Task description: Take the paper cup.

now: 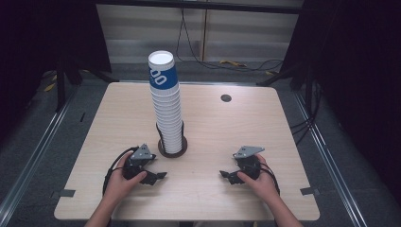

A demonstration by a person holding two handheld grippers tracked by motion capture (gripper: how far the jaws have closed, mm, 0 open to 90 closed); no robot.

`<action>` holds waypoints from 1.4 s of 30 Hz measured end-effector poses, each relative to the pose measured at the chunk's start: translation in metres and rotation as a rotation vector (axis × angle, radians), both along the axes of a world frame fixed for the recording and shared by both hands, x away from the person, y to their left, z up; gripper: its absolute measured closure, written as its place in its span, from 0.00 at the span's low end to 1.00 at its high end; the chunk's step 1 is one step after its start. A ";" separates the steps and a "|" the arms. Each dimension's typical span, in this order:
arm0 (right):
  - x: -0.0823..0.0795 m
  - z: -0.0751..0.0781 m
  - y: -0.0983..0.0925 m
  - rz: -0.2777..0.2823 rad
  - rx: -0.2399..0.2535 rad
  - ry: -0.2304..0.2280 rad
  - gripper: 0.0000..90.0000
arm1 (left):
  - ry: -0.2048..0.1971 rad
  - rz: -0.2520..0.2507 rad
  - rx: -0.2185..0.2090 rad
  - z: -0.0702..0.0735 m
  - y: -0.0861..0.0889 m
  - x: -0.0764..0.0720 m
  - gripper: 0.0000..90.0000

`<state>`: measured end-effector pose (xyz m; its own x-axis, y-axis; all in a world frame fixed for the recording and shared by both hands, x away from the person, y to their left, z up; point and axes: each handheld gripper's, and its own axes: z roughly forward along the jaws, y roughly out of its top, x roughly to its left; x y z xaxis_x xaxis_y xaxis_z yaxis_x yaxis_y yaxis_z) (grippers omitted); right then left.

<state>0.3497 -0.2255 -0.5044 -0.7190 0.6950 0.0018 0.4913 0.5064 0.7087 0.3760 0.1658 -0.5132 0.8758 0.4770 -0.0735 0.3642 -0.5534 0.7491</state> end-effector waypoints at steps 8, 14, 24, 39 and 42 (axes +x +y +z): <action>0.000 0.000 0.000 0.000 0.000 0.000 0.13 | 0.024 0.009 -0.034 0.000 0.002 0.002 0.17; 0.000 0.000 0.000 -0.001 0.001 0.000 0.13 | 0.015 -0.002 -0.008 0.001 0.001 0.001 0.17; 0.008 0.008 -0.001 0.005 0.064 0.070 0.16 | 0.022 -0.008 0.036 0.013 0.007 0.001 0.18; 0.031 0.075 0.029 0.135 0.039 0.041 0.18 | 0.024 0.010 -0.022 0.050 0.019 0.009 0.18; 0.035 0.087 0.035 0.151 0.026 0.028 0.18 | 0.022 0.011 -0.020 0.058 0.021 0.010 0.18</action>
